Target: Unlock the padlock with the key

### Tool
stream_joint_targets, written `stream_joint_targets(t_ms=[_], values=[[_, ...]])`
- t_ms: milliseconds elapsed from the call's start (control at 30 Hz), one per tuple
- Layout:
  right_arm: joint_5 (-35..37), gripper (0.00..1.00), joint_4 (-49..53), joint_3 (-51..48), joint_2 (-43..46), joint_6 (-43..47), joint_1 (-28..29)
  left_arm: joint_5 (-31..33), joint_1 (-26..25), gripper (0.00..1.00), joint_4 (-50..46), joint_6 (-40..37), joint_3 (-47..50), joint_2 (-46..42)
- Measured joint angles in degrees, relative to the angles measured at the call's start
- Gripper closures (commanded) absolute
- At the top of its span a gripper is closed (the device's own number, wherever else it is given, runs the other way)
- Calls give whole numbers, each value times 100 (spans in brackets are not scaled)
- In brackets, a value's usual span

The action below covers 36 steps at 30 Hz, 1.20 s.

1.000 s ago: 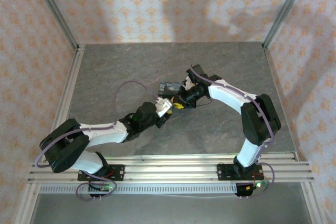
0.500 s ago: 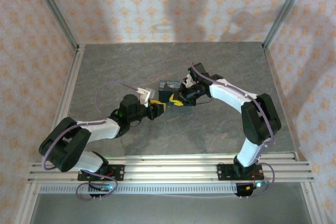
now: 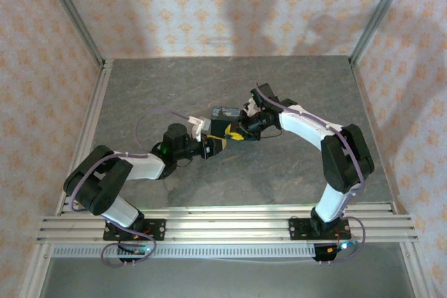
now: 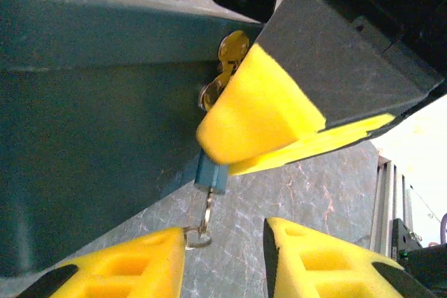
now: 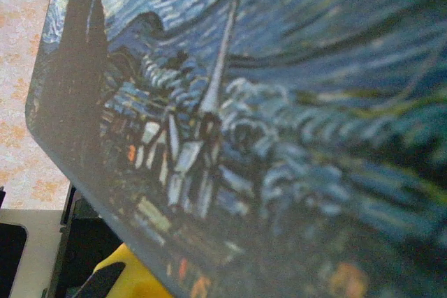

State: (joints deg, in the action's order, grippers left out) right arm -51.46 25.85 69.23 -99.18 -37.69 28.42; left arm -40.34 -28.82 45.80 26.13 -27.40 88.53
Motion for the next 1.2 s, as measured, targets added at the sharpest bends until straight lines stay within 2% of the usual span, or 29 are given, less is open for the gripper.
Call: stream_joint_targets(t_ms=[167,300,400,533,567,800,967,1200], values=[[-4,100,-46,-2,0,-22,0,-87,0,79,0,-2,-173,234],[-20,100,-57,-2,0,-42,0,-96,13,100,-9,-31,-219,348],[-24,100,-72,-4,0,-61,-15,-79,35,100,-31,-118,-236,345],[-15,85,-85,-4,0,-90,-15,52,31,100,-190,-315,-245,247],[-17,78,-98,-4,0,-114,-15,85,24,100,-243,-356,-243,205],[2,58,-249,-20,4,-308,-15,282,-17,100,-358,-483,-223,149],[48,53,-323,-98,28,-409,-15,391,-85,100,-365,-503,-208,151],[107,52,-413,-205,83,-433,-15,529,-197,100,-365,-501,-208,151]])
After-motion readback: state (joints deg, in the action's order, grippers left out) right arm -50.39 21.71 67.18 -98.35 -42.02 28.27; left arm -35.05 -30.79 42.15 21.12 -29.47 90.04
